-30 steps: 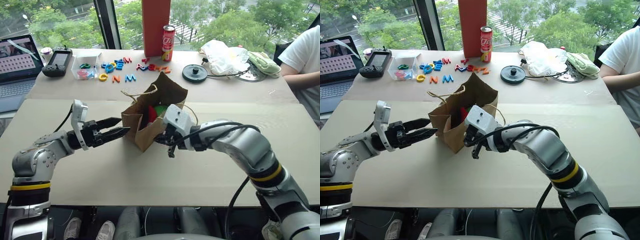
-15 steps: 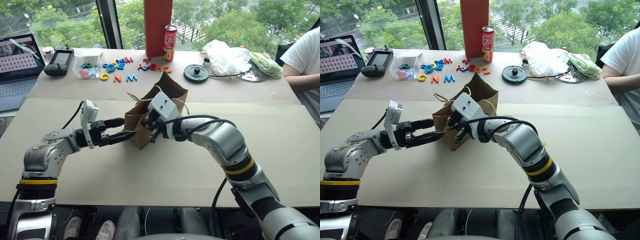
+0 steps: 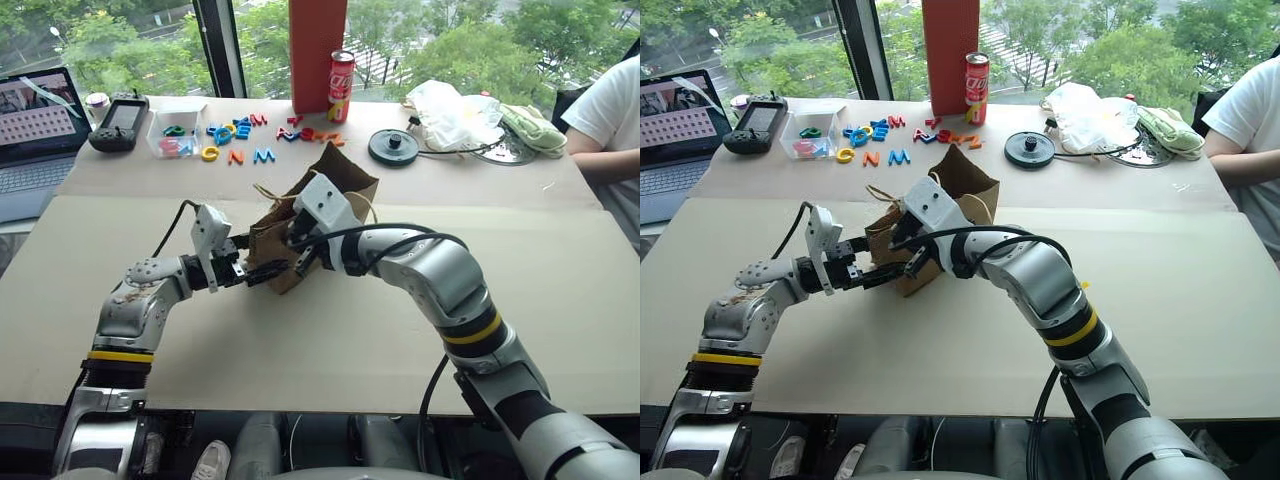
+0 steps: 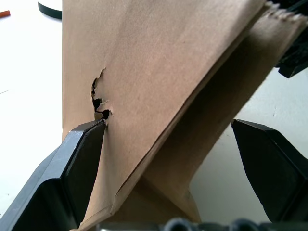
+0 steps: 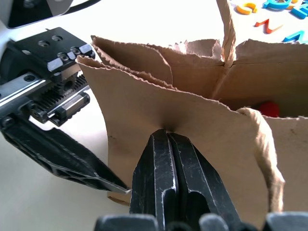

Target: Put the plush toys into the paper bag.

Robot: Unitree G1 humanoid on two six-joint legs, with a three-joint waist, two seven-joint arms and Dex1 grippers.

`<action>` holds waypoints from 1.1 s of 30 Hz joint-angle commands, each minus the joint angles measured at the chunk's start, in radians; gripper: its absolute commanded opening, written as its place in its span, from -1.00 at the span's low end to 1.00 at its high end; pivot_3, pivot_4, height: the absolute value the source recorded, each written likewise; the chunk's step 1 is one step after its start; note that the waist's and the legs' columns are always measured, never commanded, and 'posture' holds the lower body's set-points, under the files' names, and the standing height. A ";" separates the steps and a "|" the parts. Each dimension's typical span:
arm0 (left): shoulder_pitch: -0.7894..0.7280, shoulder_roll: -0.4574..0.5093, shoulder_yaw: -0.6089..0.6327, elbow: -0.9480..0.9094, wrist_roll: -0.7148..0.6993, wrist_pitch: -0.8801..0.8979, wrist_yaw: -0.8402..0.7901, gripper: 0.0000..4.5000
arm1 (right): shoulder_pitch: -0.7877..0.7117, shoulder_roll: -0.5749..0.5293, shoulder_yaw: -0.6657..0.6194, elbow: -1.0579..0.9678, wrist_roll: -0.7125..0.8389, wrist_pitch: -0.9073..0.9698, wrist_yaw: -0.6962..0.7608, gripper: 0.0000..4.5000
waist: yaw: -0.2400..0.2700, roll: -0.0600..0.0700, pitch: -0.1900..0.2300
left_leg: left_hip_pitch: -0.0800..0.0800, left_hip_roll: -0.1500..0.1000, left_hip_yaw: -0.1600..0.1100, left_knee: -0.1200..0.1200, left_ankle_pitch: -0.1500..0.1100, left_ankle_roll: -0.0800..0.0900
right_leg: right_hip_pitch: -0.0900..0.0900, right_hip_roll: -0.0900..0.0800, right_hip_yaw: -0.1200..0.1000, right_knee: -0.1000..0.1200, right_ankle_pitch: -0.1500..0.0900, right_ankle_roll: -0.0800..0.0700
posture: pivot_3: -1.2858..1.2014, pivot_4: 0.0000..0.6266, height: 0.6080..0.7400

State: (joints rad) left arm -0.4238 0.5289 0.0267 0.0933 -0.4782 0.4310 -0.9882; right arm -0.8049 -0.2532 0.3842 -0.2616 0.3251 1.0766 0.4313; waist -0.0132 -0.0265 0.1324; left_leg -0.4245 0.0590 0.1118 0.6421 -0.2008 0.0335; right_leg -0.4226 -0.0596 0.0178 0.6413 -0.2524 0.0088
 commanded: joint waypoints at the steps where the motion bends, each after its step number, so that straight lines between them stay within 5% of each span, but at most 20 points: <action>1: -0.018 -0.035 0.026 0.005 0.005 -0.046 0.038 1.00 | -0.016 0.008 -0.023 -0.026 -0.008 0.005 -0.004 -0.99 | -0.002 0.000 0.000 | 0.000 0.000 0.000 0.000 0.000 0.000 | 0.000 0.000 0.000 0.000 0.000 0.000 | 0.03 -0.52 0.98; 3: -0.011 -0.046 0.029 -0.001 -0.002 -0.044 0.041 1.00 | -0.016 0.009 -0.024 -0.028 -0.009 0.009 -0.005 -0.99 | -0.003 0.000 0.000 | 0.000 0.000 0.000 0.000 0.000 0.000 | 0.000 0.000 0.000 0.000 0.000 0.000 | 0.03 -0.52 0.98; 7: 0.001 -0.066 0.047 -0.018 -0.017 -0.043 0.055 0.53 | -0.017 0.009 -0.028 -0.029 -0.012 0.016 -0.007 -1.00 | -0.002 0.000 0.000 | 0.000 0.000 0.000 0.000 0.000 0.000 | 0.000 0.000 0.000 0.000 0.000 0.000 | 0.03 -0.52 0.98; 16: 0.007 -0.092 0.056 -0.028 0.004 -0.052 0.099 -0.96 | -0.032 -0.098 -0.055 -0.172 0.041 0.084 0.071 -1.00 | 0.001 0.000 0.000 | 0.000 0.001 0.000 0.000 0.000 0.000 | 0.000 0.000 0.000 0.000 0.000 0.000 | 0.03 -0.52 0.98; 27: 0.011 -0.099 0.038 -0.020 0.011 -0.091 0.085 -0.96 | 0.076 -0.310 -0.444 -0.321 0.321 0.007 0.331 -1.00 | 0.003 0.000 0.000 | 0.000 0.000 -0.002 0.000 0.000 0.000 | 0.002 -0.001 -0.001 -0.002 0.000 0.000 | 0.03 -0.52 0.98; 33: 0.011 -0.080 0.038 -0.007 0.008 -0.123 0.028 -0.96 | 0.123 -0.439 -0.535 -0.150 0.264 -0.099 0.347 -1.00 | 0.001 0.000 0.000 | 0.000 0.000 -0.001 0.000 0.000 0.000 | 0.002 0.000 -0.001 -0.002 0.000 0.000 | 0.03 -0.52 0.98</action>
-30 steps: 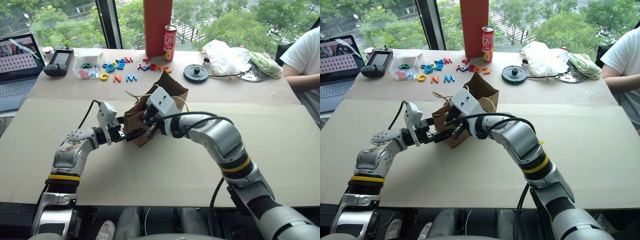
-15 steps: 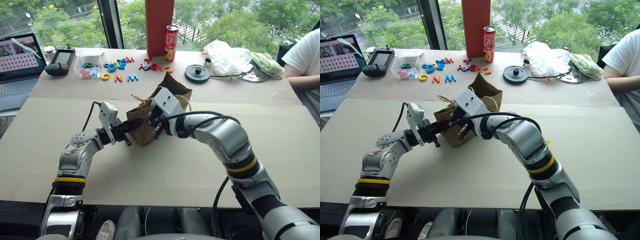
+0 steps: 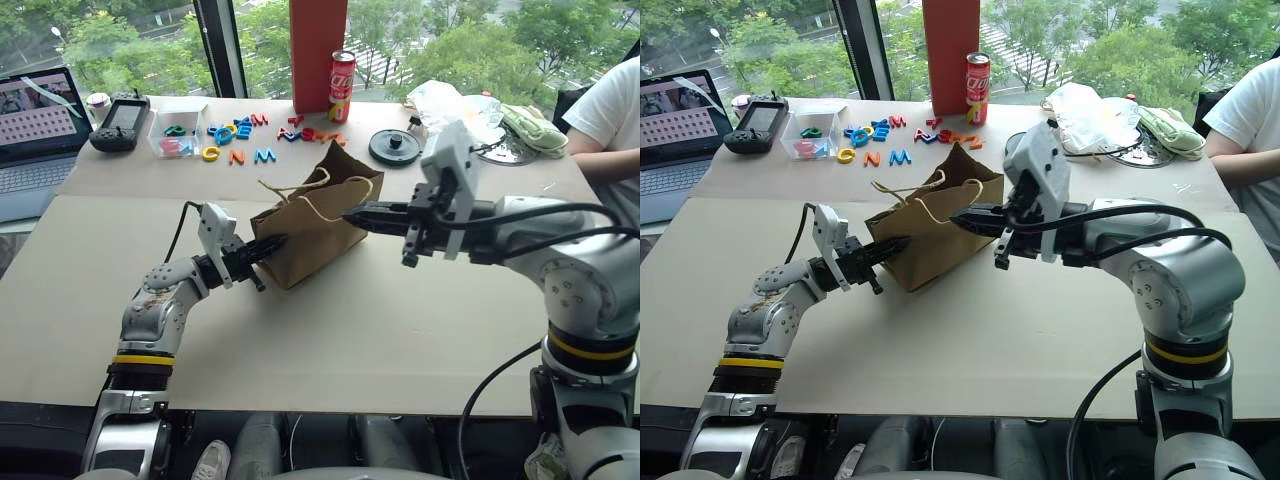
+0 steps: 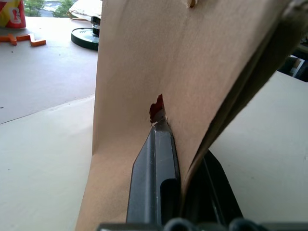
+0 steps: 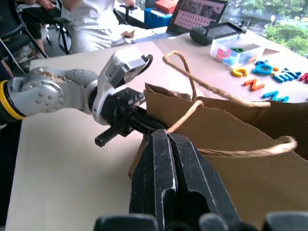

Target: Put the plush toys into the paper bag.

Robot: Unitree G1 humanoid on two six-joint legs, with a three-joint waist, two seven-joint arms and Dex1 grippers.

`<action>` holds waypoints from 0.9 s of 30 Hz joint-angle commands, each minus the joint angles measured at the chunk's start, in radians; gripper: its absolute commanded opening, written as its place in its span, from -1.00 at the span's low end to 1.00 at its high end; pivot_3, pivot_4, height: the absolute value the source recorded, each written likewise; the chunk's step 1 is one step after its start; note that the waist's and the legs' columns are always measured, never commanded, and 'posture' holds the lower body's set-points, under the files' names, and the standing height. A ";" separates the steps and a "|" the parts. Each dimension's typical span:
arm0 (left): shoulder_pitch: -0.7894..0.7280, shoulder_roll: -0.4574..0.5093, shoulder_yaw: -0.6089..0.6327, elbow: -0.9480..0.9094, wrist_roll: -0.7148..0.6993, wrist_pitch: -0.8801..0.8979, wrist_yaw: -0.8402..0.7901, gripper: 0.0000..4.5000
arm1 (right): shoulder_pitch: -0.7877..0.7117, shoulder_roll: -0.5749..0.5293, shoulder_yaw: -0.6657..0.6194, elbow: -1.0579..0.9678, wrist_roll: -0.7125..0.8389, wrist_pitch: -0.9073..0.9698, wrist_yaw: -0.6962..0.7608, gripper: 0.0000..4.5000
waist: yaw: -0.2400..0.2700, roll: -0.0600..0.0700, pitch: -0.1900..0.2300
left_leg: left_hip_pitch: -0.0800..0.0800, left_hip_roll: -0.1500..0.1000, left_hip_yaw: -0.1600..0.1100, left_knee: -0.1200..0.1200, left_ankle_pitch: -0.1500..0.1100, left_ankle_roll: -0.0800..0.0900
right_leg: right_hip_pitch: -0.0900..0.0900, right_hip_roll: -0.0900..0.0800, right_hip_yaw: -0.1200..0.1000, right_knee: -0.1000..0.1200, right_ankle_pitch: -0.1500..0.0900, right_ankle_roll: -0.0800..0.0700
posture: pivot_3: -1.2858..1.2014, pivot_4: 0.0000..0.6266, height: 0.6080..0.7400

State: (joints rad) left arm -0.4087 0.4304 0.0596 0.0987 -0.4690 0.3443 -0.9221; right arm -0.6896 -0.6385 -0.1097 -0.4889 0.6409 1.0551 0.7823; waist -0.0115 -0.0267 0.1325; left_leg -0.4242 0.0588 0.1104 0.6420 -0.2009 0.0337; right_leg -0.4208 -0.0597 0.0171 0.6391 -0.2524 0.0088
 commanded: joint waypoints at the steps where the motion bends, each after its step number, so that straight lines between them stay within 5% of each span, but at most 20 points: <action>1: -0.005 0.021 0.006 -0.010 -0.003 -0.042 -0.049 -0.96 | 0.007 -0.071 -0.038 0.111 -0.073 -0.099 -0.009 -1.00 | -0.002 0.000 0.000 | 0.000 0.000 0.000 0.000 0.000 0.000 | 0.000 0.000 0.000 0.000 0.000 0.000 | 0.03 -0.52 0.98; 6: -0.018 0.038 0.011 -0.017 -0.017 -0.064 -0.108 -0.96 | 0.008 -0.110 -0.046 0.194 -0.101 -0.171 0.000 -1.00 | -0.002 0.000 0.000 | 0.000 0.000 0.001 0.000 0.000 0.000 | -0.001 0.000 0.001 0.000 0.000 0.000 | 0.03 -0.52 0.98; 16: -0.121 0.237 -0.022 -0.079 -0.114 0.036 -0.442 -0.96 | -0.001 -0.130 -0.143 0.231 -0.025 -0.212 0.028 -1.00 | 0.002 0.000 0.000 | 0.000 0.000 0.001 0.000 0.000 0.000 | 0.000 0.000 0.001 -0.001 0.000 0.000 | 0.03 -0.52 0.98; 27: -0.183 0.165 -0.171 0.135 0.009 -0.129 -0.631 -0.96 | 0.019 -0.178 -0.158 0.200 0.025 -0.186 0.047 -1.00 | 0.002 0.001 0.001 | 0.000 0.000 0.002 0.000 0.000 0.000 | -0.001 0.001 0.001 0.000 0.000 0.000 | 0.03 -0.52 0.98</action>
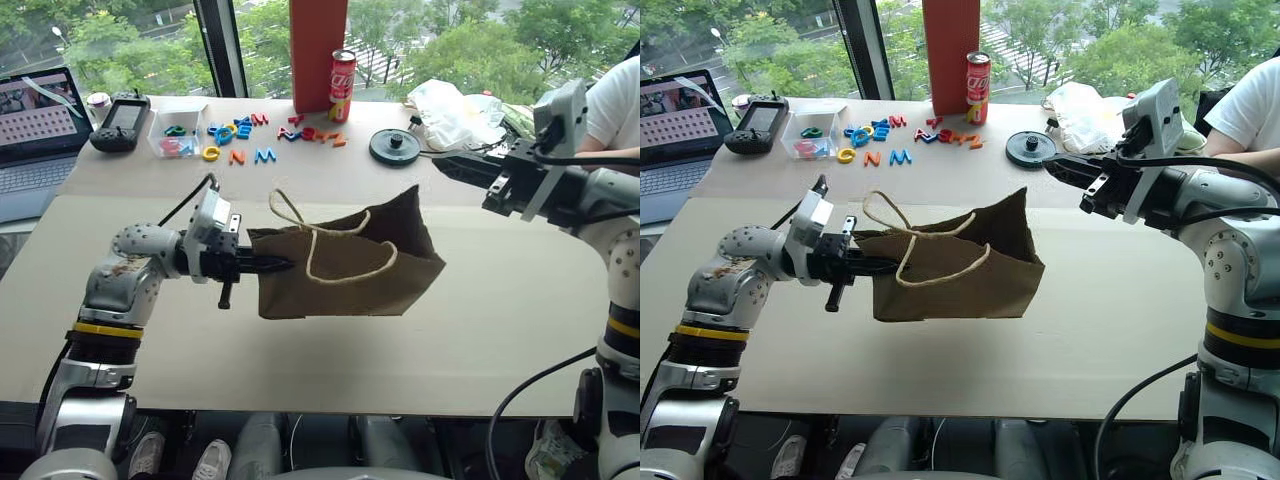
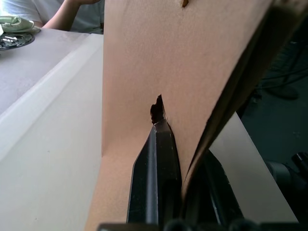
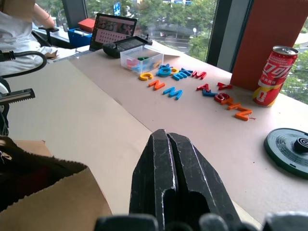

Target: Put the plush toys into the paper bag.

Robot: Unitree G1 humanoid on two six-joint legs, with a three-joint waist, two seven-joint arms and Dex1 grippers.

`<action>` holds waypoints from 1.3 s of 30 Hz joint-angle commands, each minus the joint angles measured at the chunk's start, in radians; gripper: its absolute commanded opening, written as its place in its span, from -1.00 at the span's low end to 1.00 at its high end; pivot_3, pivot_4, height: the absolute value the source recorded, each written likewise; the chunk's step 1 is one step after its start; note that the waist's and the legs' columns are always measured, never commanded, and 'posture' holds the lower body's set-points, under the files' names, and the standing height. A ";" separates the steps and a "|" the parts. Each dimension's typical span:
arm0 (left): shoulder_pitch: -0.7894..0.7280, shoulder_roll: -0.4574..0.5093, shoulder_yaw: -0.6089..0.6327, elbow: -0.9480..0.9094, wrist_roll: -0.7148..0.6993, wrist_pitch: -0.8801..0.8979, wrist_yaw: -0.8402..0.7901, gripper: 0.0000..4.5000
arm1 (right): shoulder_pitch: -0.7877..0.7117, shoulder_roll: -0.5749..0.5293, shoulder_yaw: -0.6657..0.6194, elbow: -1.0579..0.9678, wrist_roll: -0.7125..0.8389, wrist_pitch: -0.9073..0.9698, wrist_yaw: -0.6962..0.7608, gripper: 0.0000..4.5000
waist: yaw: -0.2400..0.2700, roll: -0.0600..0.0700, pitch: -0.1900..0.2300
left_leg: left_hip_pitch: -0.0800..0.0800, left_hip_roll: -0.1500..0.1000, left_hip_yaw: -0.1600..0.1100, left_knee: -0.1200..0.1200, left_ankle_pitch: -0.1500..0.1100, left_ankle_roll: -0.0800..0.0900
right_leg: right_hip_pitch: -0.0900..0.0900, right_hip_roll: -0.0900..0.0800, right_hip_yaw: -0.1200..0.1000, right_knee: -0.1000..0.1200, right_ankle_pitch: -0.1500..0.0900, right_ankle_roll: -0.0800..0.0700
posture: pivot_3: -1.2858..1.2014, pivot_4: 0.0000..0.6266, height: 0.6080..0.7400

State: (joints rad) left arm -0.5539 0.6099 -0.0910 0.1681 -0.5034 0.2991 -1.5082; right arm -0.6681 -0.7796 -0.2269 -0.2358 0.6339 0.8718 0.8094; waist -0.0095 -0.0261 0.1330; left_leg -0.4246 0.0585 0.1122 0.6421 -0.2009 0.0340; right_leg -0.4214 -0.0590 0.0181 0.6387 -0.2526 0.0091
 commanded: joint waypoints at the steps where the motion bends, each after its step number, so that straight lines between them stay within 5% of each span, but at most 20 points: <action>1: -0.047 -0.024 -0.028 0.096 0.057 -0.106 -0.052 -0.96 | 0.003 -0.045 -0.042 -0.059 0.040 0.002 0.022 -1.00 | 0.000 0.000 0.000 | 0.000 0.000 0.000 0.000 0.000 0.000 | 0.000 0.000 0.000 0.000 0.000 0.000 | 0.03 -0.52 0.98; 10: -0.075 -0.038 -0.052 0.226 0.134 -0.201 -0.083 -0.96 | 0.075 -0.118 -0.035 -0.119 0.090 0.022 0.069 -1.00 | 0.001 0.000 0.000 | 0.000 0.000 -0.001 0.000 0.000 0.000 | 0.000 0.000 0.000 0.000 0.000 0.000 | 0.03 -0.52 0.98; 19: -0.053 0.045 0.003 0.096 0.094 -0.071 -0.051 0.42 | 0.159 -0.263 0.008 -0.096 0.092 0.073 0.157 -1.00 | 0.001 0.000 0.000 | 0.000 0.001 -0.001 0.001 0.000 0.001 | 0.000 0.000 0.001 0.000 0.000 0.000 | 0.03 -0.52 0.98; 28: -0.012 0.237 0.131 -0.177 -0.088 0.262 -0.028 0.42 | 0.154 -0.284 -0.002 -0.098 0.124 0.090 0.184 -1.00 | -0.004 0.000 0.000 | 0.000 0.003 -0.001 0.001 0.000 0.001 | -0.001 0.001 0.001 0.001 0.000 0.000 | 0.03 -0.52 0.98; 39: -0.058 0.382 0.263 -0.198 -0.238 0.471 -0.011 0.42 | 0.152 -0.277 -0.025 -0.098 0.144 0.039 0.232 -1.00 | 0.000 0.001 0.001 | 0.001 0.002 -0.001 0.001 0.000 0.000 | 0.000 0.000 0.001 0.001 0.000 0.000 | 0.03 -0.52 0.98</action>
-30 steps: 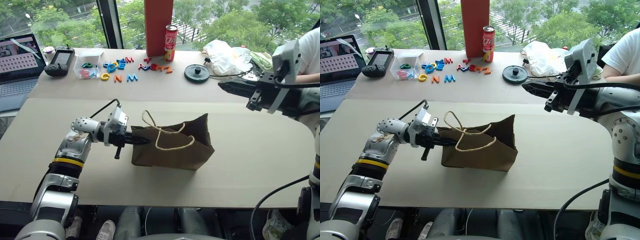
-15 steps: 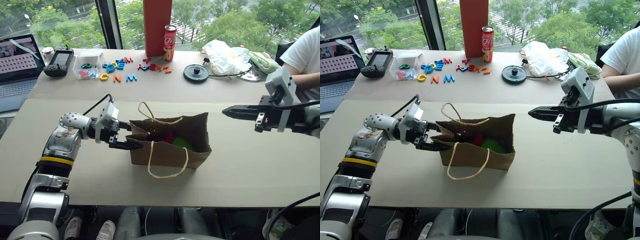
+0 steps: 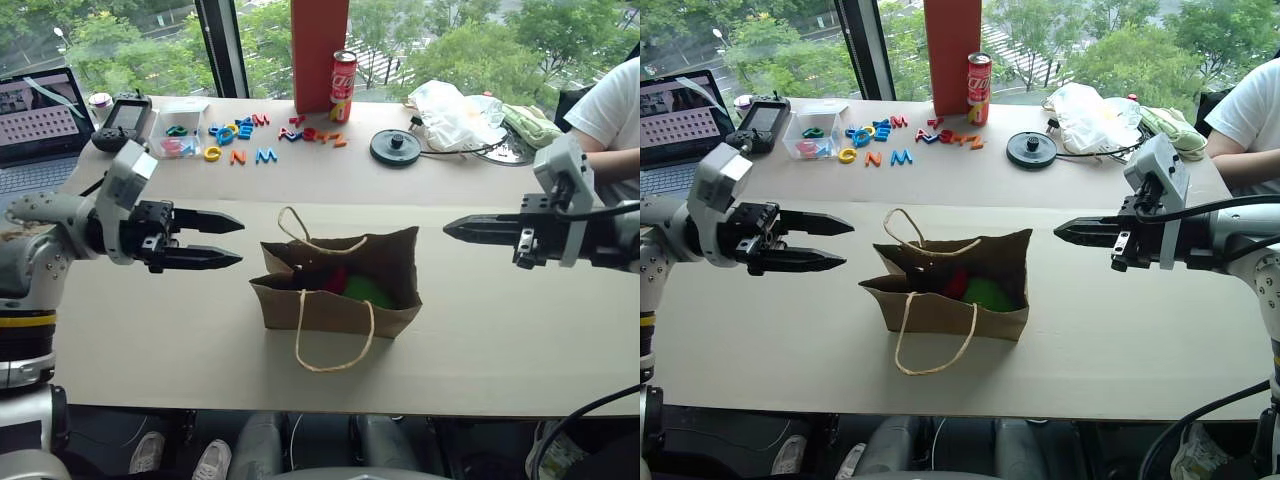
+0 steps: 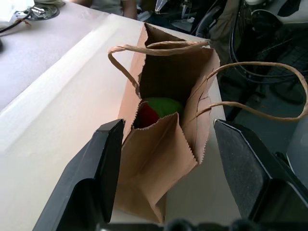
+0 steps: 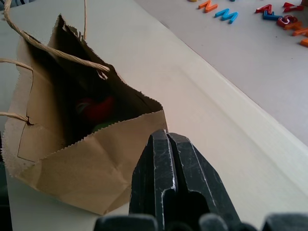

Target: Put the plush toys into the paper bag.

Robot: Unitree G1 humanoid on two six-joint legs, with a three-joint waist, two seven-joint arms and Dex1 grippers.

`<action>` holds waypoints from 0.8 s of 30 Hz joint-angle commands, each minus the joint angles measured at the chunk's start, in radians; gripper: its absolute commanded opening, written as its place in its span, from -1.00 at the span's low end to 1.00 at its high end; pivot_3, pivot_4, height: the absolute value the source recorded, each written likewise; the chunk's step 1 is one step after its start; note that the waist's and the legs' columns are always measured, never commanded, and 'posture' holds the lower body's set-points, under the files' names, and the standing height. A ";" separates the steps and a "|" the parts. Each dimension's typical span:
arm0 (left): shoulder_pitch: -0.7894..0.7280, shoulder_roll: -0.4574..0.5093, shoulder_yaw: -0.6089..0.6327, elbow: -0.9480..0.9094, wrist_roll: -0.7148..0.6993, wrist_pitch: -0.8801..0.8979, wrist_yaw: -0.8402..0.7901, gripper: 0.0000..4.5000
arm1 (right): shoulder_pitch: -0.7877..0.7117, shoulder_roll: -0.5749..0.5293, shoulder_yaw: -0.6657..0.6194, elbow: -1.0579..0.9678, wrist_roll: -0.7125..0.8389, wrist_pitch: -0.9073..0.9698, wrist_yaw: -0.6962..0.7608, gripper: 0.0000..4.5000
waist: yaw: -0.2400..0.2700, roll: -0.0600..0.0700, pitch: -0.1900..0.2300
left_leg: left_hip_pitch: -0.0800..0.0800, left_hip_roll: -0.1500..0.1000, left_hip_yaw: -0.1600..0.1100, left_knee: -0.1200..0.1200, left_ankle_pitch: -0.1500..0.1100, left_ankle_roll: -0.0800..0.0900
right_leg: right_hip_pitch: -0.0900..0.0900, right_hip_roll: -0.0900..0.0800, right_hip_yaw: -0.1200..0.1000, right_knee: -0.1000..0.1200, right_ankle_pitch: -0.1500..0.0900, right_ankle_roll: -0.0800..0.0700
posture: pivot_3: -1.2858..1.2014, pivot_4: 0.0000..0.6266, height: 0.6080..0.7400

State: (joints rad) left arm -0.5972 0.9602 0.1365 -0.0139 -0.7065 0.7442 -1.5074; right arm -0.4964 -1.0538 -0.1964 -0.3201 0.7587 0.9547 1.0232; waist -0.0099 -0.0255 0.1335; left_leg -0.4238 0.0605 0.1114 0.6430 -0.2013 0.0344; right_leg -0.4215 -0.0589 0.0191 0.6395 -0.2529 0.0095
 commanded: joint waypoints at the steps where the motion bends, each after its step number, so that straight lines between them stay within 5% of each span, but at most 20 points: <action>1: -0.012 0.039 0.037 -0.014 -0.040 0.029 -0.016 0.42 | -0.019 0.000 -0.059 -0.014 0.022 -0.052 0.023 -1.00 | 0.000 0.000 0.000 | 0.000 0.000 0.000 0.000 0.000 0.000 | 0.000 0.000 0.000 0.000 0.000 0.000 | 0.03 -0.52 0.98; 10: -0.016 0.039 0.054 0.003 -0.057 0.034 0.016 0.42 | 0.064 -0.004 -0.152 -0.078 0.101 -0.157 0.172 -1.00 | 0.002 0.000 0.000 | 0.000 -0.001 0.000 0.000 0.000 0.000 | 0.000 0.000 0.000 0.000 0.000 0.000 | 0.03 -0.52 0.98; 24: 0.007 0.040 0.068 -0.016 -0.078 0.041 0.020 0.42 | 0.103 -0.012 -0.137 -0.078 0.069 -0.239 0.186 -1.00 | 0.002 0.000 0.000 | 0.000 -0.001 0.000 0.001 0.000 0.000 | 0.000 0.000 0.000 0.001 0.000 0.000 | 0.03 -0.52 0.98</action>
